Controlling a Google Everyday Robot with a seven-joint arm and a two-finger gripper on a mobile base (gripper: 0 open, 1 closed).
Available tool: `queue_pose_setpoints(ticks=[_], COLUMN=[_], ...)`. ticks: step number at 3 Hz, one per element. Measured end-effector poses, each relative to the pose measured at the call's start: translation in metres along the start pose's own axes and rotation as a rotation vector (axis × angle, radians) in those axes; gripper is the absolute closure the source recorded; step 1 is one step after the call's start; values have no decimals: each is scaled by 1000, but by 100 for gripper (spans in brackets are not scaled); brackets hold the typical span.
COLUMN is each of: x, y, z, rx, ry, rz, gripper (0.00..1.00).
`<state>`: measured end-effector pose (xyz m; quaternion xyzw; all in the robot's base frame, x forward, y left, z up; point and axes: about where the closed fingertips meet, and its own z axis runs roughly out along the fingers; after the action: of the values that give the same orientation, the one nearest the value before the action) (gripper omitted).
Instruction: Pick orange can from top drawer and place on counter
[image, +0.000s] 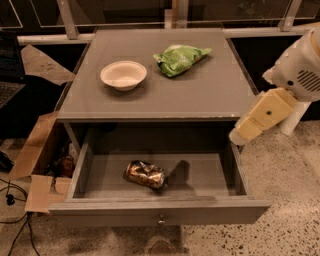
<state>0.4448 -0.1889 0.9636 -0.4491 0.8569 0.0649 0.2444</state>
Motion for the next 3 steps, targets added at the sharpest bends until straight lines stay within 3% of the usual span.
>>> queue_pose_setpoints(ticks=[1,2,3], x=[-8,-6,10], y=[2,4,14], z=[9,10,37], rx=[-11,-3,-52], ry=[7,8,-20], rz=[90,92,100], gripper=[0,0,0])
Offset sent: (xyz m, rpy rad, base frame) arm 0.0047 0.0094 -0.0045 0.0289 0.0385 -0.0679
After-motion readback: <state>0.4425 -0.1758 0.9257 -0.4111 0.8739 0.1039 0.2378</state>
